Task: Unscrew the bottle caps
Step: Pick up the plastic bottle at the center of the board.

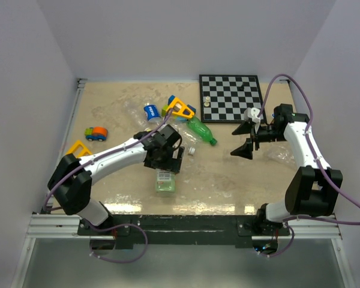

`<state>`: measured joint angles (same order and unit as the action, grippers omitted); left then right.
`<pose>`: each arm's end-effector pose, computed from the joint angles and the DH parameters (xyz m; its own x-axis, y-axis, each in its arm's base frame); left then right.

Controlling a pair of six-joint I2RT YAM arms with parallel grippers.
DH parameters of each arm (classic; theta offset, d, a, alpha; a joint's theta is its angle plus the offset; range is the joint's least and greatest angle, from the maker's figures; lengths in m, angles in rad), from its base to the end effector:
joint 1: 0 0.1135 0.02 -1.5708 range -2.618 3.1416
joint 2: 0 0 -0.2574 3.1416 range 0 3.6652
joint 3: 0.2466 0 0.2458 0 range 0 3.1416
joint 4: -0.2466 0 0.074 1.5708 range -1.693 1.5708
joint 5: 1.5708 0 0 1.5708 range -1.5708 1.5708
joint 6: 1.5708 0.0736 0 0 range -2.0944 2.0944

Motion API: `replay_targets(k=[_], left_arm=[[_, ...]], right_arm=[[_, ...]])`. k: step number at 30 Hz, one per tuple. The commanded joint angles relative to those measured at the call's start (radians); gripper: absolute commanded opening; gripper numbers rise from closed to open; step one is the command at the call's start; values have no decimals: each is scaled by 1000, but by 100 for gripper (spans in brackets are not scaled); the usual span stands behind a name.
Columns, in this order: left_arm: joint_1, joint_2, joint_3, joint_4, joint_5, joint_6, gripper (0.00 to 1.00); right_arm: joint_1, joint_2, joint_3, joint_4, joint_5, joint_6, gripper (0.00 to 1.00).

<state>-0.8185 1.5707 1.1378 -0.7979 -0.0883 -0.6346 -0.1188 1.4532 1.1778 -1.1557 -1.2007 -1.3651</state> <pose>0.2170 -0.2224 0.1865 -0.9380 0.1381 -0.3178 0.1876 0.9735 -0.1308 0.2559 0.0386 0.2624 -0.1166 -0.3427 -0.9322 -0.9801 0.1914 0.0523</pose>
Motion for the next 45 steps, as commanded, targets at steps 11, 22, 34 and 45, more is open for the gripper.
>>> replay_targets(k=[11, 22, 34, 45], left_arm=[[-2, -130, -56, 106, 191, 424, 80], [-24, -244, -124, 400, 361, 889, 66], [-24, -225, -144, 474, 372, 1017, 62], [-27, -189, -122, 479, 392, 1024, 61]], right_arm=[[21, 9, 31, -15, -42, -15, 98], [254, 99, 85, -16, -181, 89, 98], [257, 226, 140, -19, -278, 218, 98], [257, 222, 210, -19, -211, 236, 98]])
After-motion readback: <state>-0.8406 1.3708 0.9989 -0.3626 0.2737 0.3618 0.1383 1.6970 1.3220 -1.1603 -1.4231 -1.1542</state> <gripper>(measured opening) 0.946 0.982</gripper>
